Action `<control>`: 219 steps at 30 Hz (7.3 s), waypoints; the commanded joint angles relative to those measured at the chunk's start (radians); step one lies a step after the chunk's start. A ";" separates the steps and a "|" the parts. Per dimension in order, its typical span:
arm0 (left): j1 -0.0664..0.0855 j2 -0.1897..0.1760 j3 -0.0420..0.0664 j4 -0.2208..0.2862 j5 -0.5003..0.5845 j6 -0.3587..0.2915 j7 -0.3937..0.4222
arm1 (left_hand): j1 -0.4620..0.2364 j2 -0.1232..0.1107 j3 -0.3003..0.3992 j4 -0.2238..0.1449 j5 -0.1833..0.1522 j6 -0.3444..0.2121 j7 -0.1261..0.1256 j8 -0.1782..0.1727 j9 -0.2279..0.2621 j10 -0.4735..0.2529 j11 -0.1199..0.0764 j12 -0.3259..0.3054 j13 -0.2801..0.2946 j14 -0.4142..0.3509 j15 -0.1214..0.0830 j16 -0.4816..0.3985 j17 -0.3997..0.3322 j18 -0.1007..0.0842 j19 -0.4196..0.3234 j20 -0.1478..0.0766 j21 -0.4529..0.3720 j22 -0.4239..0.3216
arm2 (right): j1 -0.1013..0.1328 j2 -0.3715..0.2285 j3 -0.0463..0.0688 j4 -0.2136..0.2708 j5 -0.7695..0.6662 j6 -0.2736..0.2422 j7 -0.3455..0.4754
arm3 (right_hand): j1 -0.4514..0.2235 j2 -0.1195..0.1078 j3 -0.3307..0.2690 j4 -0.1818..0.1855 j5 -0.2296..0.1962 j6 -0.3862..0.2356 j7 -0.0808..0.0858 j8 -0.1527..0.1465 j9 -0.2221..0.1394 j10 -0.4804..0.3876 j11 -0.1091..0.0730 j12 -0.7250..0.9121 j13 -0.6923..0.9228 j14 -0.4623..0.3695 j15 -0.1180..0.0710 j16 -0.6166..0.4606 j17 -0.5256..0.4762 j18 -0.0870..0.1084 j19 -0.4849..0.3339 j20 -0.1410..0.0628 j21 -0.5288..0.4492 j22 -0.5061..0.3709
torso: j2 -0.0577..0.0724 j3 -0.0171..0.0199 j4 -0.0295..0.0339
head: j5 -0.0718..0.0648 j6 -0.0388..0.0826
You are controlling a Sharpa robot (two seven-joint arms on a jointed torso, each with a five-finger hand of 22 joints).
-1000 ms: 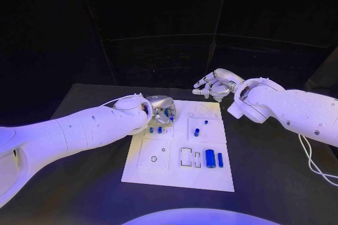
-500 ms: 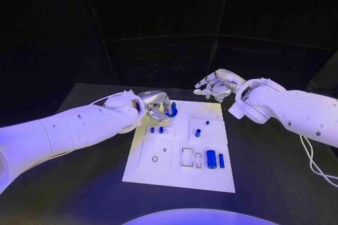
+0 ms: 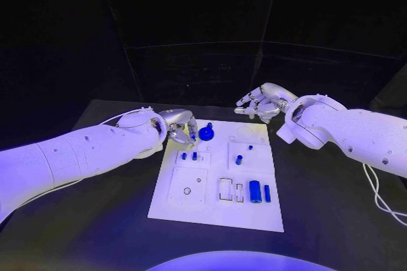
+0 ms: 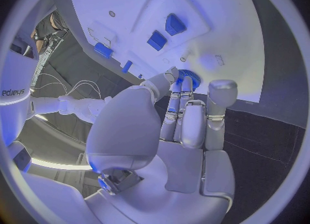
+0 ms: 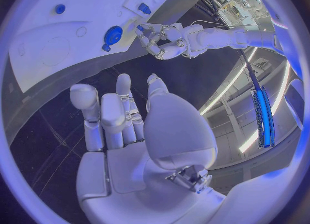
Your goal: Assemble the parts on the task board
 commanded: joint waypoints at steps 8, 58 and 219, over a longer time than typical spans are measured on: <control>-0.001 0.022 -0.001 -0.029 0.020 0.078 -0.025 | -0.008 -0.004 0.003 0.004 -0.004 0.006 0.001 -0.005 -0.001 0.008 0.000 -0.007 -0.002 0.015 -0.006 -0.003 -0.010 -0.006 0.007 0.000 0.001 -0.002 | 0.002 0.000 0.001 0.001 -0.002 -0.006 0.009 | 0.001 0.010 -0.006 0.001 0.005 0.004 0.001 0.002 -0.001 -0.007 0.001 -0.003 -0.001 -0.003 -0.003 -0.004 0.001 0.008 -0.005 -0.002 -0.003 -0.001 | 0.001 0.0007 -0.0002 | 0.000 -0.002; -0.004 0.046 -0.007 -0.056 0.023 0.132 -0.044 | -0.029 -0.030 -0.012 0.010 -0.005 -0.052 0.018 -0.061 -0.018 -0.061 0.024 -0.072 -0.007 0.003 0.012 -0.018 -0.043 -0.002 -0.014 0.012 -0.029 -0.021 | 0.002 0.002 0.001 0.001 -0.002 -0.005 0.010 | 0.002 0.013 -0.007 0.002 0.005 0.004 0.001 0.002 -0.001 -0.007 0.001 -0.003 -0.002 -0.003 -0.003 -0.005 0.001 0.008 -0.005 -0.002 -0.004 -0.001 | 0.000 0.0001 0.0010 | -0.003 -0.006; -0.004 -0.201 -0.004 0.185 1.365 -0.041 0.429 | -0.028 0.012 -0.041 0.029 -0.004 -0.055 0.048 -0.079 -0.018 -0.066 0.038 0.008 0.006 -0.243 0.026 -0.346 -0.614 0.043 -0.194 0.029 -0.343 -0.259 | -0.210 0.173 -0.023 0.191 -0.830 0.059 -0.109 | 0.089 -0.107 0.663 -0.246 -0.221 0.231 -0.012 -0.021 -0.001 0.070 0.010 -0.613 -0.662 0.023 -0.002 -0.008 -0.028 -0.017 0.085 -0.004 0.085 0.147 | -0.002 -0.0020 0.0003 | 0.020 -0.035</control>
